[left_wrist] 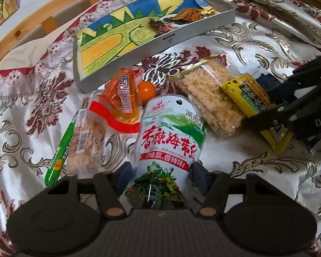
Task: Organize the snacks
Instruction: 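Grasp the seaweed bag with the left tool while the right tool grasps and lifts the yellow packet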
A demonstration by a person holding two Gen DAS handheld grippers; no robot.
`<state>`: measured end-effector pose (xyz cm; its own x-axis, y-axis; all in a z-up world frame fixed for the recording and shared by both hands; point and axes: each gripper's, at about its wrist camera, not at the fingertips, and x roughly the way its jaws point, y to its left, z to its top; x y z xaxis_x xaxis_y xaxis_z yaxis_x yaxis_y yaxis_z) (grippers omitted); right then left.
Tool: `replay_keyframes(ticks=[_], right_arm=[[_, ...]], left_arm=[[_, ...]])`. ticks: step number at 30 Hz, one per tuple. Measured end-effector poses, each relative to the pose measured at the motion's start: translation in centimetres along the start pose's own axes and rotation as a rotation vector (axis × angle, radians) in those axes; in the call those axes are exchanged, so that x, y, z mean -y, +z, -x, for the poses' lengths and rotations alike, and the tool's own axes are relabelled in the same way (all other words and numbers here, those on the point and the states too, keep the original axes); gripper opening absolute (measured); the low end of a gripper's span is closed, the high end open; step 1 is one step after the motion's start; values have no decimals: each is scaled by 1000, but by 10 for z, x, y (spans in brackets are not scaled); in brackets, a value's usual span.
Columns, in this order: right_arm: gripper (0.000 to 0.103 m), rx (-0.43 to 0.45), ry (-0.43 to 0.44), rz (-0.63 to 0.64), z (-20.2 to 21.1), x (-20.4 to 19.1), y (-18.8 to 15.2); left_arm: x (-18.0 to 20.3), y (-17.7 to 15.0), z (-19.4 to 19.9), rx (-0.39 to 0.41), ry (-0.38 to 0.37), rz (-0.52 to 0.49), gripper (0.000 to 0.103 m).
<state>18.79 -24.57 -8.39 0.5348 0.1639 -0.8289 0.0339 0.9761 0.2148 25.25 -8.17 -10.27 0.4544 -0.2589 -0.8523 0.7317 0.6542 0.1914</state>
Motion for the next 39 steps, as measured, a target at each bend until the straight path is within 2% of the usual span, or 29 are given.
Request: replay_keyframes(ticks=[6,11,18,22,25,31,39], right_arm=[[54,6,-1,8,2,-1,-1],[54,16,-5,26,6,-5,-2],[53,59,-12,58,22,-13,-10],[53,91,25,5,37,-6,-8],[53,96,44,-40,39,1,-5],[53,123,65,-52,44,2,-1],[53,182,52,-88,51,9,4]], left_arm=[[1,4,7,-28,29,71,48],[3,4,18,-28,35,141,42],[16,-2,37,-35,45,242,41],[23,-6,52,-23,68,284,41],[18,-10,63,-13,59,368,41],[13,-14,80,47,86,436,41],[6,-12,73,126,58,489,41]])
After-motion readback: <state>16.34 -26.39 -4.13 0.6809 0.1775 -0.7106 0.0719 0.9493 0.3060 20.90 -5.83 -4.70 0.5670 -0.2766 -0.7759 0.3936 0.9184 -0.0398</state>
